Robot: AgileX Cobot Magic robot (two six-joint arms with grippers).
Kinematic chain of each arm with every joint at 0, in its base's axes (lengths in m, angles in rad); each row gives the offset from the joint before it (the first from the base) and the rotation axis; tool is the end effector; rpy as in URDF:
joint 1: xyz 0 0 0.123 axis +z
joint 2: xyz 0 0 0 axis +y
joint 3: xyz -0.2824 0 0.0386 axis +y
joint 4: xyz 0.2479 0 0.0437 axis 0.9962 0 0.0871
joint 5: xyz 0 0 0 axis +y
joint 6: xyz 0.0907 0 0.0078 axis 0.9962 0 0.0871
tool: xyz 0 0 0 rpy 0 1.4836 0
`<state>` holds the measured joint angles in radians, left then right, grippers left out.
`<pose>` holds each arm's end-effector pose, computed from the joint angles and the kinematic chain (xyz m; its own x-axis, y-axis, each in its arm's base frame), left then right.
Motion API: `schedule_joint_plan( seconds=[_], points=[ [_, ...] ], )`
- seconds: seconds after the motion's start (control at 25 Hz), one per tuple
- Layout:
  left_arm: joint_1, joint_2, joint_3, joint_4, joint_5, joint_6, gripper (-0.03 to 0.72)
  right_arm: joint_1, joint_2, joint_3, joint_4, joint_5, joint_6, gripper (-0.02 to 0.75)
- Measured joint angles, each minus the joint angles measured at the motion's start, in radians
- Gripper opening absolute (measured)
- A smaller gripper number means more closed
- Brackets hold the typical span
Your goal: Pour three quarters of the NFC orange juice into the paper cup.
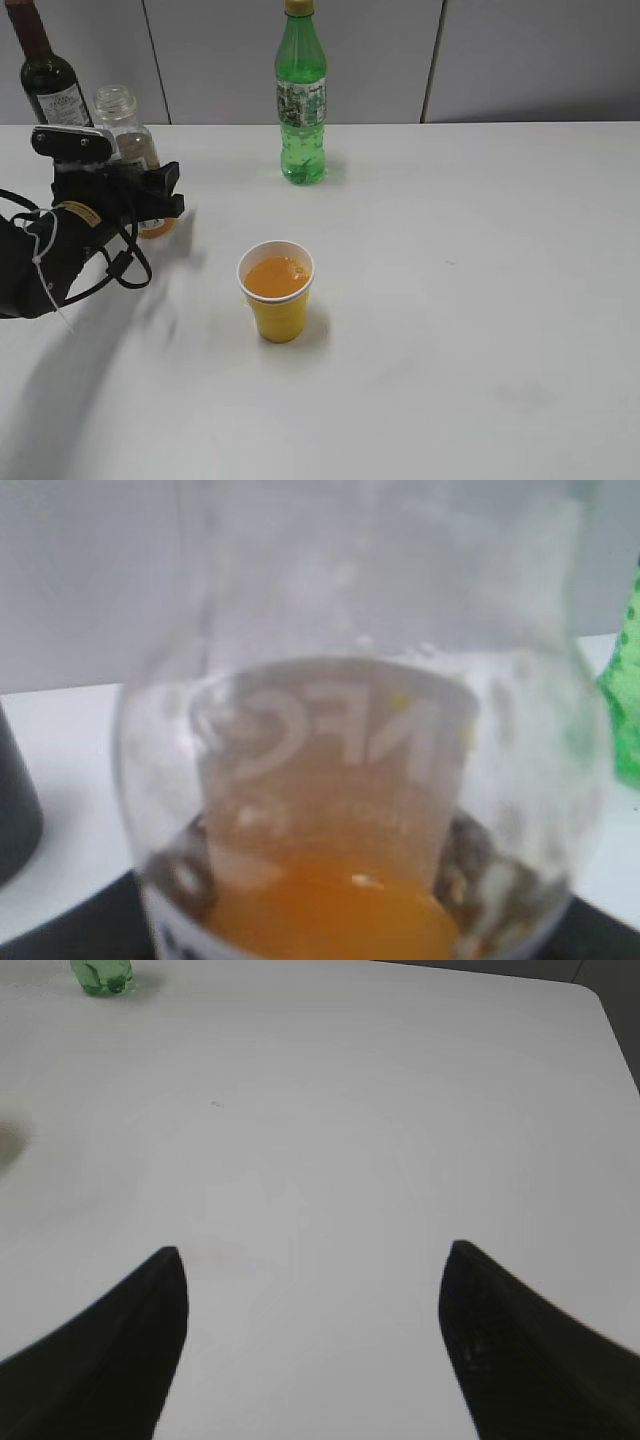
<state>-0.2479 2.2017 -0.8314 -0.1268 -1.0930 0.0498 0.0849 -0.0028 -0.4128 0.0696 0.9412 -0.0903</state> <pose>0.3696 -0.0830 0.0765 -0.1875 0.0385 -0.9815 0.1353 0.9907 0.0130 0.0085 0.0059 0.2623 -0.4147 -0.0847 -0.9060 -0.1560 0.9875 -0.0208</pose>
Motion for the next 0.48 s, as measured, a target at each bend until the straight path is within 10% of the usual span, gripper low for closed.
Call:
schedule_joint_plan(
  seconds=[0.48],
  points=[
    [0.0,0.017,-0.001,0.011,-0.038,0.0,0.536,0.0,0.0,0.0,0.0,0.001,0.0,0.592]
  ],
)
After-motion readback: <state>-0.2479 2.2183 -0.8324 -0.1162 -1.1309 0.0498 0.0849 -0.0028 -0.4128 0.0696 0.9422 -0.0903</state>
